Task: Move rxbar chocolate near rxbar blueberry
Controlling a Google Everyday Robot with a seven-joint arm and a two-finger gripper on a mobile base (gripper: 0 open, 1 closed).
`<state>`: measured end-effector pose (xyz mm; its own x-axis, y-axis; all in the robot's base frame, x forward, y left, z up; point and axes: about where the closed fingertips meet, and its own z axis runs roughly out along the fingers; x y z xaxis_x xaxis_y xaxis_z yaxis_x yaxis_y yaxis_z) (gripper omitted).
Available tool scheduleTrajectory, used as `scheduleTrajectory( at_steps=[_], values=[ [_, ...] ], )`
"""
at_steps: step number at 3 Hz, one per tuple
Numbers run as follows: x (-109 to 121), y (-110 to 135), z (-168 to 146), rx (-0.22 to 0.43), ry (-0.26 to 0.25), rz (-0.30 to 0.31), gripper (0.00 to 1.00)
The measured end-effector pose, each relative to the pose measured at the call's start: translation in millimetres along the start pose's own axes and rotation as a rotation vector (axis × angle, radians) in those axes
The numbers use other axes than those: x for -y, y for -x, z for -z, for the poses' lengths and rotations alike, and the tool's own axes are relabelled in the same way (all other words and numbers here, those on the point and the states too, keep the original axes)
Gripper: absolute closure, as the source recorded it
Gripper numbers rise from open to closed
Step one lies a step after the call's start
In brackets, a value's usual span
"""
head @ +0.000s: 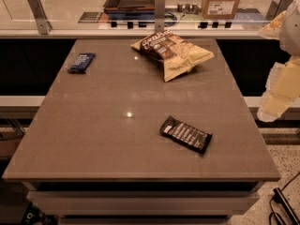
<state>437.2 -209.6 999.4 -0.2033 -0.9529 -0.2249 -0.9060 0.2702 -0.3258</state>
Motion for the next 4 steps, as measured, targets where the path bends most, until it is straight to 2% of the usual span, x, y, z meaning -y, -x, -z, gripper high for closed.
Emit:
scheduleTrajectory(
  at_steps=[1, 2, 3, 4],
  values=[
    [0.0, 0.0, 0.1, 0.000, 0.000, 0.000, 0.00],
    [-0.7, 0.6, 1.2, 0.032, 0.004, -0.008, 0.00],
    [-12.2, -1.8, -13.4, 0.113, 0.036, -0.081, 0.00],
    [-28.0, 1.5, -34.0, 0.212, 0.072, -0.179, 0.00]
  ],
)
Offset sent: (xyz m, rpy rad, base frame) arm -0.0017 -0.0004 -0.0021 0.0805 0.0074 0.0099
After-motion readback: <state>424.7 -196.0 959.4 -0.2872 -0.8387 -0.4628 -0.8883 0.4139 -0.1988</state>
